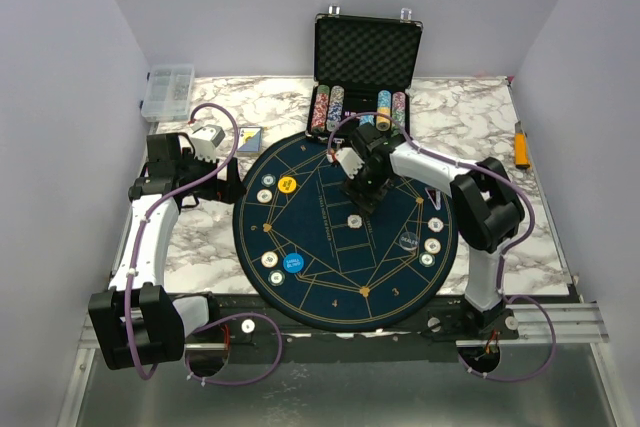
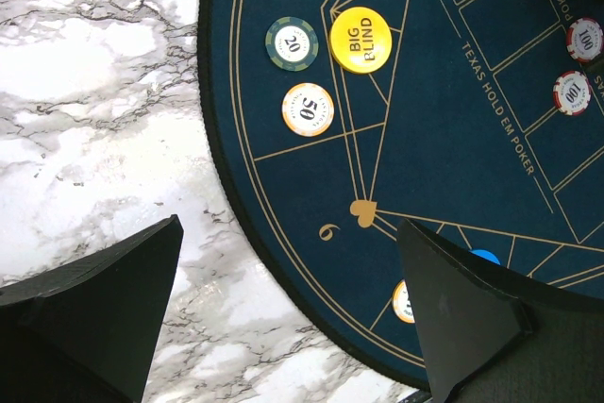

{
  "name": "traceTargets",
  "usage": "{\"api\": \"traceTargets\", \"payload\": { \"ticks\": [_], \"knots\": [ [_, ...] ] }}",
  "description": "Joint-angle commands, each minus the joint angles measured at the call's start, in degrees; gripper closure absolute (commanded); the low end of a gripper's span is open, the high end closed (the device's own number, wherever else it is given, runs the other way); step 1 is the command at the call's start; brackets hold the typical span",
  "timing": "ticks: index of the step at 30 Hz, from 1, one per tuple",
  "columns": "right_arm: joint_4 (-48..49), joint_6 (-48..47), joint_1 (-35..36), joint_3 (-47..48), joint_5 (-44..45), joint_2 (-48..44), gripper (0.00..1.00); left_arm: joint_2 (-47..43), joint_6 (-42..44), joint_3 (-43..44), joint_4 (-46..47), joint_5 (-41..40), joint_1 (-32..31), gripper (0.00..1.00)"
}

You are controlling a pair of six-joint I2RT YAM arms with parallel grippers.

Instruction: Distribute texas hold em gaming equipment

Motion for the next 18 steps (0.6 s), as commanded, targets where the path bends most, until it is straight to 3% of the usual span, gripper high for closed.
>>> {"api": "traceTargets", "payload": {
  "ticks": [1, 5, 11, 18],
  "knots": [
    [1.0, -0.5, 0.6, -1.1, -1.0, 2.8, 0.31, -1.0, 0.4, 1.0, 0.1, -0.5, -0.3, 0.01],
    [2.7, -0.2, 1.2, -3.4, 0.7, 2.3, 0.33, -0.9, 0.4, 1.0, 0.1, -0.4, -0.3, 0.02],
    [5.9, 0.2, 3.6, -7.1, 3.3, 2.0, 0.44, -0.8, 0.1, 1.3, 0.1, 0.0, -0.3, 0.02],
    [3.9, 0.5, 3.8, -5.4, 1.7, 1.7, 0.70, -1.2, 0.3, 0.9, 0.1, -0.2, -0.3, 0.01]
  ]
}}
